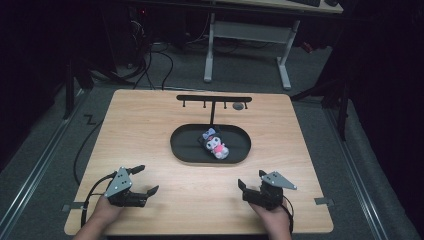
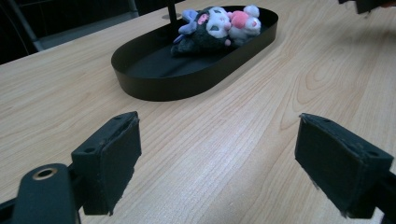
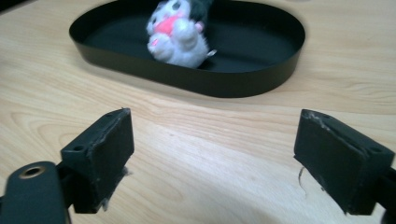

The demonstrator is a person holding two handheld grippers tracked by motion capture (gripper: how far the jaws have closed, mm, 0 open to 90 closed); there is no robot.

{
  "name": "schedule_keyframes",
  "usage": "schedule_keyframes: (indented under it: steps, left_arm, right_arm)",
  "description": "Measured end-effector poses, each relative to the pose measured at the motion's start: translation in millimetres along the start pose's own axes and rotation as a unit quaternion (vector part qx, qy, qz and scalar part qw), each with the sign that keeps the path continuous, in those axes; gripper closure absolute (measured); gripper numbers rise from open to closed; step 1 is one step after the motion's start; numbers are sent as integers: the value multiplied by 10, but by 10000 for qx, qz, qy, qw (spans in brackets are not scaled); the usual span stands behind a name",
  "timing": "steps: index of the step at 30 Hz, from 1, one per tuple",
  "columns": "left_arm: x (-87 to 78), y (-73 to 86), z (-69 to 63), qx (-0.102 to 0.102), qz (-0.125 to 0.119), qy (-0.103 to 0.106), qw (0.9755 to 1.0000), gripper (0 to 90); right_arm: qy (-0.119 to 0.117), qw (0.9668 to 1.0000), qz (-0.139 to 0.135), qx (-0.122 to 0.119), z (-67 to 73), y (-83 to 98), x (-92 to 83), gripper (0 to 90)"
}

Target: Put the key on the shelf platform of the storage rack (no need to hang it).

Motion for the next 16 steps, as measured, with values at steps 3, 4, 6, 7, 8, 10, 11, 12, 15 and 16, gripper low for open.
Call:
schedule_keyframes:
  steps: [3,4,6,7,8,10,11,12,15,16]
  left_arm:
    - [4,-2,-3,12,4,-8,10000,154]
    - [9,-4,-3,8,9,-9,10000,154]
    - [10,-3,-6,25,13,1,10000,154]
    - [9,-4,-7,29,-1,16,10000,154]
    - [9,-4,-6,31,-4,16,10000,154]
    - [11,-5,-1,20,-8,19,10000,154]
    - [12,-5,2,12,-4,26,10000,154]
    - [11,-4,3,10,0,31,10000,154]
    - [-6,-1,-8,43,-12,41,10000,154]
    - [-12,1,-9,52,-14,42,10000,154]
  right_arm:
    - [151,9998,-29,-111,-24,-12,-28,122]
    - [95,9999,-73,44,-32,-16,-20,122]
    - [79,10000,-19,12,-21,-14,6,122]
    - [116,9999,41,-85,-14,-7,15,122]
    - [110,9999,57,-116,-6,8,19,121]
    - [68,10000,58,-38,-6,15,20,114]
    - [51,10000,37,3,-9,8,20,111]
    - [72,10000,18,3,-15,-1,16,109]
    - [176,9998,-81,64,-45,-21,2,109]
    - [183,9997,-101,108,-62,-29,0,109]
Point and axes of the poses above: each handheld gripper's, and its own axes: x roughly forward along the jaws, y roughly out of its underside, z roughly to its left, the point moved 2 cm from there along x, roughly forward along the jaws, and after that the axes turned 9 degrees about x, right-handed, at the moved point
